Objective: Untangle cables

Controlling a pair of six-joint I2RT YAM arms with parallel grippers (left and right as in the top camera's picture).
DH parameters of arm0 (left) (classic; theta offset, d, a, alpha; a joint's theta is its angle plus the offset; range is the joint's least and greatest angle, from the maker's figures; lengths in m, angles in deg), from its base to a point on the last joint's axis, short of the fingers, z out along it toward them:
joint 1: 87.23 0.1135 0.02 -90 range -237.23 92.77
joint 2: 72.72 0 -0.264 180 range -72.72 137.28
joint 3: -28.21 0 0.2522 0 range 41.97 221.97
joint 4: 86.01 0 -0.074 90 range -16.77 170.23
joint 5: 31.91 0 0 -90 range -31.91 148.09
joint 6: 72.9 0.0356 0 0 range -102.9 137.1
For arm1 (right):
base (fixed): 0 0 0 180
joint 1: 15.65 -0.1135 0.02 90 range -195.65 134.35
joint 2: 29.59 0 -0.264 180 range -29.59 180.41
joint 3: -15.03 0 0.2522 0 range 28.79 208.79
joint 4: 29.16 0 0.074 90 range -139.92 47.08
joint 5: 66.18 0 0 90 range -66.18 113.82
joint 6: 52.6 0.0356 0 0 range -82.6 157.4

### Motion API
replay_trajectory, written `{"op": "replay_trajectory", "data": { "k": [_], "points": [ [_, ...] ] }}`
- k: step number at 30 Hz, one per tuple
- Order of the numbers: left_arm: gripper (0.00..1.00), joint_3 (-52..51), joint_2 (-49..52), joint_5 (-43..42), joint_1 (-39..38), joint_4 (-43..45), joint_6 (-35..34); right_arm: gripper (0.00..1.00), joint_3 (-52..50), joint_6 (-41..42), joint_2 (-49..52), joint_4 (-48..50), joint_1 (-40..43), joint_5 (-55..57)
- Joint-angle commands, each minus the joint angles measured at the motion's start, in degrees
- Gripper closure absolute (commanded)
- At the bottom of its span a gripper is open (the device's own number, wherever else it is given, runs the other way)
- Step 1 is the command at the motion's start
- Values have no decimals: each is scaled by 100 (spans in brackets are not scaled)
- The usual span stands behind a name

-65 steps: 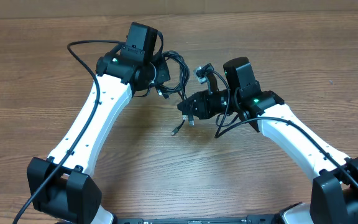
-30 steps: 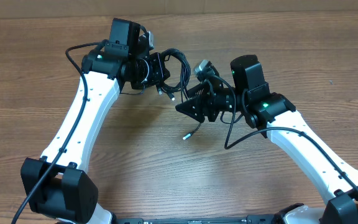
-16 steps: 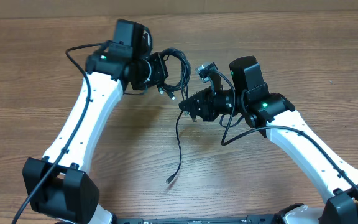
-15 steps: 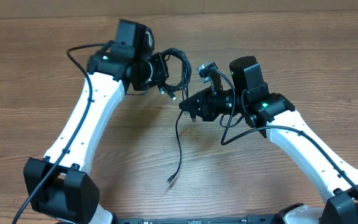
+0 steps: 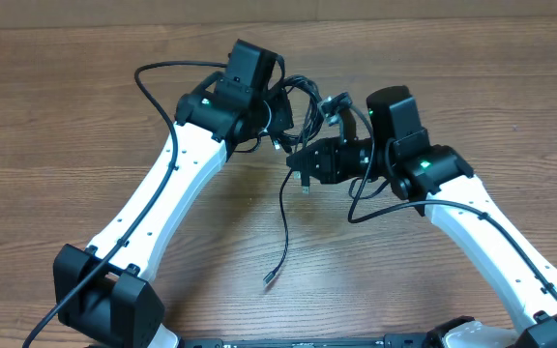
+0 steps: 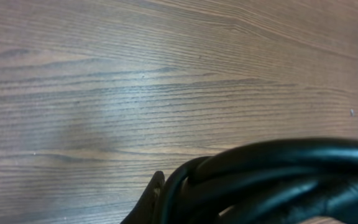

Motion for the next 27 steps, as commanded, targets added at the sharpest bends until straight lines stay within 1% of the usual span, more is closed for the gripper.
{"op": "replay_trajectory", "data": {
  "k": [1, 3, 5, 8, 11, 14, 16, 18, 21, 27],
  "points": [
    [96, 131, -210, 114, -125, -13, 529, 96, 389, 267, -127, 22, 236, 232],
    [96, 131, -258, 96, -140, 57, 549, 96, 396, 446, -127, -24, 332, 374],
    [96, 131, -328, -48, -149, 181, 739, 96, 396, 509, -127, -136, 435, 584],
    [95, 131, -417, -466, -181, 339, 1469, 96, 396, 487, -127, -7, 608, 332],
    [96, 131, -479, -385, -262, 326, 2000, 96, 396, 496, -127, 210, 839, -197],
    [96, 131, -472, 85, -302, 315, 2017, 96, 396, 769, -127, 264, 1038, -667],
    [96, 131, -472, 254, -297, 326, 1998, 96, 398, 769, -127, 302, 1093, -966],
    [96, 131, -472, 262, -297, 358, 1993, 96, 396, 796, -127, 417, 1093, -1161],
    [96, 131, -472, 262, -350, 363, 1961, 96, 396, 1097, -127, 756, 1093, -1331],
    [96, 131, -472, 334, -568, 369, 2094, 96, 396, 1764, -127, 1497, 1093, -1158]
  ]
}}
